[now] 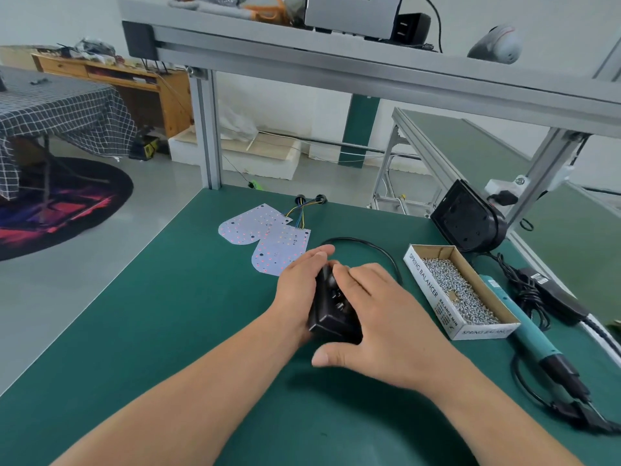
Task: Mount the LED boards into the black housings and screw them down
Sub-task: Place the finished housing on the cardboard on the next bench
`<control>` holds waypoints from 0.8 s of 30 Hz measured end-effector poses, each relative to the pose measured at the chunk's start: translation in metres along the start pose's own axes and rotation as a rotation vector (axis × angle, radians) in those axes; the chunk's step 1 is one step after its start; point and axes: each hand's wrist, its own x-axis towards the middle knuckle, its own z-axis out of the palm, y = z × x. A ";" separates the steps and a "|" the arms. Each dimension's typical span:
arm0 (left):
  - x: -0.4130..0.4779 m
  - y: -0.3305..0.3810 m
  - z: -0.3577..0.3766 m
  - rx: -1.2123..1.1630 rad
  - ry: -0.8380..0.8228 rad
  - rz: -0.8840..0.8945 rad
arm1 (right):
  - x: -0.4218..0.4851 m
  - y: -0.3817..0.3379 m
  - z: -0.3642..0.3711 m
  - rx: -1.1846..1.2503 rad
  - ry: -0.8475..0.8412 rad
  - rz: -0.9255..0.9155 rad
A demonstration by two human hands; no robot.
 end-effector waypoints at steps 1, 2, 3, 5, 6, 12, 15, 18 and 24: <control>0.001 0.000 0.000 -0.009 0.006 -0.006 | -0.003 -0.001 0.004 -0.004 0.038 0.013; 0.002 0.000 0.000 -0.018 0.013 -0.010 | -0.004 -0.002 0.008 0.017 0.080 0.032; 0.003 -0.001 0.000 -0.018 0.016 -0.012 | -0.007 -0.002 0.011 0.066 0.108 0.062; 0.003 -0.002 0.001 -0.021 0.009 -0.011 | -0.011 0.001 0.014 0.176 0.136 0.098; 0.002 -0.001 0.002 -0.028 0.002 -0.004 | -0.012 0.002 0.015 0.213 0.148 0.092; 0.002 0.000 0.004 0.039 -0.082 0.044 | -0.009 0.003 0.010 0.173 0.291 0.031; 0.003 -0.002 0.003 0.118 -0.109 0.055 | -0.006 0.006 0.002 0.227 0.341 0.067; 0.006 -0.001 0.003 0.192 -0.117 0.087 | -0.010 0.009 -0.001 0.292 0.352 0.102; 0.018 0.006 -0.018 0.974 0.060 0.481 | -0.020 0.032 -0.010 0.538 0.505 0.401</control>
